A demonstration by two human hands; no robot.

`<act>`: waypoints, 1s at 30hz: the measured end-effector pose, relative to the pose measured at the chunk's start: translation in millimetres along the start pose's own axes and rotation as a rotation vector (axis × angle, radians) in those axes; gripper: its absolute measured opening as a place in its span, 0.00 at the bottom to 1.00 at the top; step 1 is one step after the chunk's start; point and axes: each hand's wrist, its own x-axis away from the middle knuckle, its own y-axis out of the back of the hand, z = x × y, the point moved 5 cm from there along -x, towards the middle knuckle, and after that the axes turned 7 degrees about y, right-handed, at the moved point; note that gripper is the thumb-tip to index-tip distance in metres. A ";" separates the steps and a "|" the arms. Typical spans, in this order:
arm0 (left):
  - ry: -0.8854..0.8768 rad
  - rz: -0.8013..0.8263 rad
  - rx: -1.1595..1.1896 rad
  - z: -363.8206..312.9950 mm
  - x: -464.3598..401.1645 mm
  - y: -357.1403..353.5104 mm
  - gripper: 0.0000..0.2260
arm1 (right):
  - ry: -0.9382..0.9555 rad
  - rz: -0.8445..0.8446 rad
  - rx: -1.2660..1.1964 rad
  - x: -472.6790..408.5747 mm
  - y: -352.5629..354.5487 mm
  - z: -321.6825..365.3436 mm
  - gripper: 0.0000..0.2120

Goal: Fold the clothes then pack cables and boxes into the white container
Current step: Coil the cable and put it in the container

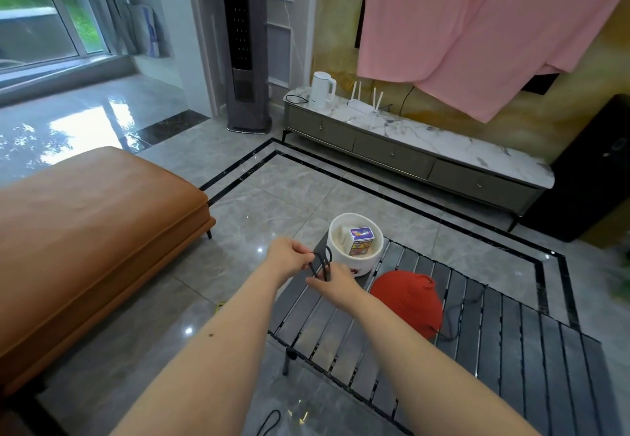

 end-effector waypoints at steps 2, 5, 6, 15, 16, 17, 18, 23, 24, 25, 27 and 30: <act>-0.016 0.021 0.022 -5.4 2.5 -5.3 0.06 | 0.016 -0.032 0.057 0.8 5.9 -1.1 0.10; -0.069 0.040 0.068 -15.1 6.4 -11.4 0.02 | 0.009 -0.089 0.132 0.9 14.8 -3.0 0.11; -0.084 0.034 0.081 -16.8 5.3 -13.3 0.03 | -0.005 -0.099 0.170 1.9 18.7 -4.4 0.13; -0.243 0.038 -0.149 -35.5 0.0 -43.1 0.14 | 0.034 -0.056 -0.006 20.7 51.4 -18.2 0.06; -0.267 0.059 -0.168 -39.0 0.1 -47.7 0.14 | 0.042 -0.047 -0.011 22.5 54.3 -18.6 0.06; -0.294 0.077 -0.195 -44.3 1.0 -54.7 0.14 | 0.047 -0.044 -0.016 24.8 59.7 -21.0 0.05; -0.321 0.084 -0.222 -48.2 1.4 -60.3 0.14 | 0.055 -0.042 -0.021 26.3 63.9 -22.8 0.05; -0.414 0.062 -0.330 -65.6 2.7 -84.6 0.10 | 0.044 -0.068 0.051 30.7 89.3 -35.9 0.09; -0.421 0.058 -0.345 -69.0 2.9 -88.1 0.08 | 0.038 -0.090 0.072 31.0 94.3 -38.2 0.10; -0.423 0.054 -0.350 -72.0 3.0 -91.1 0.06 | 0.032 -0.120 0.093 31.2 99.8 -39.9 0.12; -0.402 0.047 -0.305 -80.0 3.4 -95.7 0.04 | 0.020 -0.182 0.113 30.9 112.2 -41.1 0.14; -0.327 0.016 -0.200 -92.6 -0.3 -95.9 0.09 | 0.044 -0.210 0.101 25.2 127.0 -35.5 0.13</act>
